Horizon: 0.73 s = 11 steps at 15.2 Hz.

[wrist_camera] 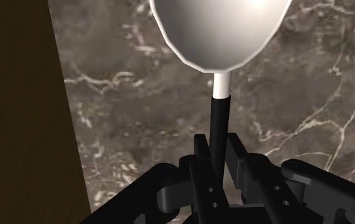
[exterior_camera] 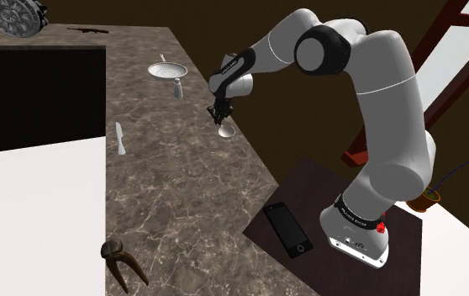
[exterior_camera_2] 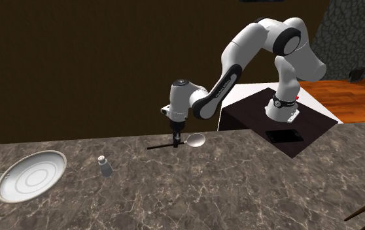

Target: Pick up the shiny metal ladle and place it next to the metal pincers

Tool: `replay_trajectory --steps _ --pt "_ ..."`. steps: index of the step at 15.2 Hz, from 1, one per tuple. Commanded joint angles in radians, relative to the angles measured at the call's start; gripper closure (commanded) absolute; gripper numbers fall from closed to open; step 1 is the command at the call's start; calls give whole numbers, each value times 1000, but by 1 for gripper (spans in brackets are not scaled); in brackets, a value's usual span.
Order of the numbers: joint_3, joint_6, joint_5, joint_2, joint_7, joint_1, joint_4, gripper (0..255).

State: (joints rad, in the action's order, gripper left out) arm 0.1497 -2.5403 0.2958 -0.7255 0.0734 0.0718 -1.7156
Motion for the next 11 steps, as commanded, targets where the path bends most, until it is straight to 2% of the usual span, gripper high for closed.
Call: replay_trajectory --steps 1,11 --pt "22 18 -5 30 2 17 -3 255" --pt "59 105 -21 122 18 -10 -10 255"
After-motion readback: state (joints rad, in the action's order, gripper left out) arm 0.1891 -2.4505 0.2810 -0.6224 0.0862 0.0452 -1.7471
